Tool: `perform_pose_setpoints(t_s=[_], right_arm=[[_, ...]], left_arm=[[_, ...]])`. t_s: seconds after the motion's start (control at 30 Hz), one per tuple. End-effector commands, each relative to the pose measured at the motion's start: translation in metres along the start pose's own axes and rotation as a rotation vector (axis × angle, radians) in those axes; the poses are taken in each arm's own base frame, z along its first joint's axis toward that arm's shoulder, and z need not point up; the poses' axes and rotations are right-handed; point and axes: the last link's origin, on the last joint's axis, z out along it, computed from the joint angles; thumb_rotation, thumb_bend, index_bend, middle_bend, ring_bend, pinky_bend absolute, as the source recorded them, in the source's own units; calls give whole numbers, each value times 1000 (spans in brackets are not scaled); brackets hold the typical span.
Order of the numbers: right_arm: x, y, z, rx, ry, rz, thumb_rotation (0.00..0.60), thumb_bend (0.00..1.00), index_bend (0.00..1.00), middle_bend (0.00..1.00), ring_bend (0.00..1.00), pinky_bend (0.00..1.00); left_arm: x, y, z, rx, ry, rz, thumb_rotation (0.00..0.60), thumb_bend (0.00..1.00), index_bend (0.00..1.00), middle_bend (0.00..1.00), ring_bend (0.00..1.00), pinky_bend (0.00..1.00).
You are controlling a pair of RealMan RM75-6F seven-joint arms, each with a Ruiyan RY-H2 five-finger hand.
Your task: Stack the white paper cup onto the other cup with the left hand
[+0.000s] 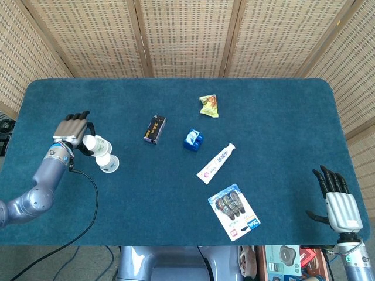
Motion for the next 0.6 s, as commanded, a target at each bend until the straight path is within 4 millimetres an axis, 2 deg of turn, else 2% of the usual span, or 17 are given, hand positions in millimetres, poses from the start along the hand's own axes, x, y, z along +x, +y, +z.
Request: perform_pose_setpoints(t_s=[0.03, 0.3, 0.6], right_arm=[[-1, 0, 0, -1, -3, -1, 600, 0, 0, 0, 0, 0], [-1, 0, 0, 0, 0, -2, 600, 0, 0, 0, 0, 0], [1, 1, 0, -5, 5, 0, 600, 0, 0, 0, 0, 0]], left_arm=[[-1, 2, 3, 0, 8, -5, 600, 171, 404, 0, 0, 0], [-5, 4, 6, -2, 33, 0, 600, 171, 140, 0, 0, 0], [1, 4, -5, -49, 61, -55, 600, 171, 73, 0, 0, 0]])
